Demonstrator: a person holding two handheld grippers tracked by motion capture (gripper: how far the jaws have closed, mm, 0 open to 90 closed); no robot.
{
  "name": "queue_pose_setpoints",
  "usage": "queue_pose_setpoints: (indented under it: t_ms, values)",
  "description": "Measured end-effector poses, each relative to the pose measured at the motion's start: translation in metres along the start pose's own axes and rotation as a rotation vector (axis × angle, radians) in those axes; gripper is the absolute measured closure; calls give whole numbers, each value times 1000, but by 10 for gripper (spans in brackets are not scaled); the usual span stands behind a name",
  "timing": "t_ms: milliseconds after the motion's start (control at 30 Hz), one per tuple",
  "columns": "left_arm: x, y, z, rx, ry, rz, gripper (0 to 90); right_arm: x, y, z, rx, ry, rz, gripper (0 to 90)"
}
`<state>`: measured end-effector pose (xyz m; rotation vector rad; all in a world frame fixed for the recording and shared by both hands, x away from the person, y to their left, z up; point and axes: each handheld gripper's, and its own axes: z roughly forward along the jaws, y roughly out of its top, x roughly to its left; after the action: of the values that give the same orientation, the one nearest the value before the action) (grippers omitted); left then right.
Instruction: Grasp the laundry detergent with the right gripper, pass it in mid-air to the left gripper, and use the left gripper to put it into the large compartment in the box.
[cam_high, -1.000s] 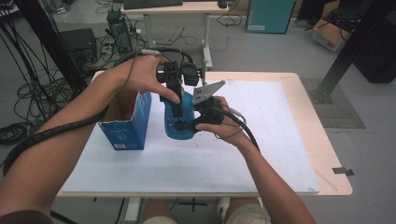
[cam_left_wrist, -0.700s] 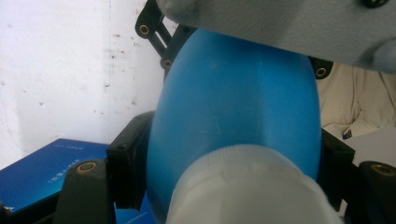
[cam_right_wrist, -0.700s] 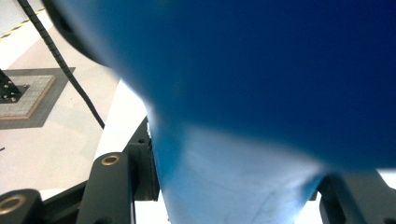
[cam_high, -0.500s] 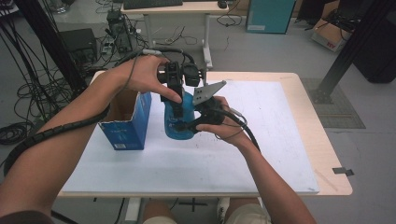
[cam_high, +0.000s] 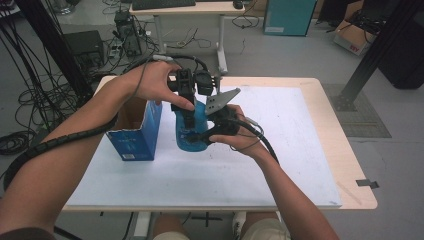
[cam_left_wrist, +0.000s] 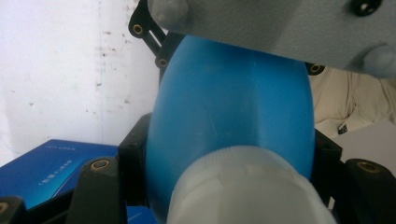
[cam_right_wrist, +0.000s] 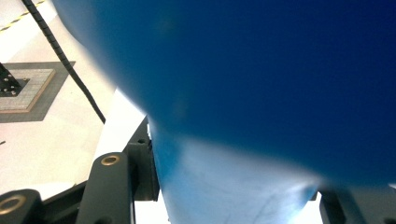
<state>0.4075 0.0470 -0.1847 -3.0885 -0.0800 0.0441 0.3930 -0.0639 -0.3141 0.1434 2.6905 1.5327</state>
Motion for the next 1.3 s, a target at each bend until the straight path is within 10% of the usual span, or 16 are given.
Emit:
queue_pose_setpoints:
  t_ms: [1300]
  values:
    - [-2,-1,2,21,-16,-11,369,2,0,4,1,25,4,419]
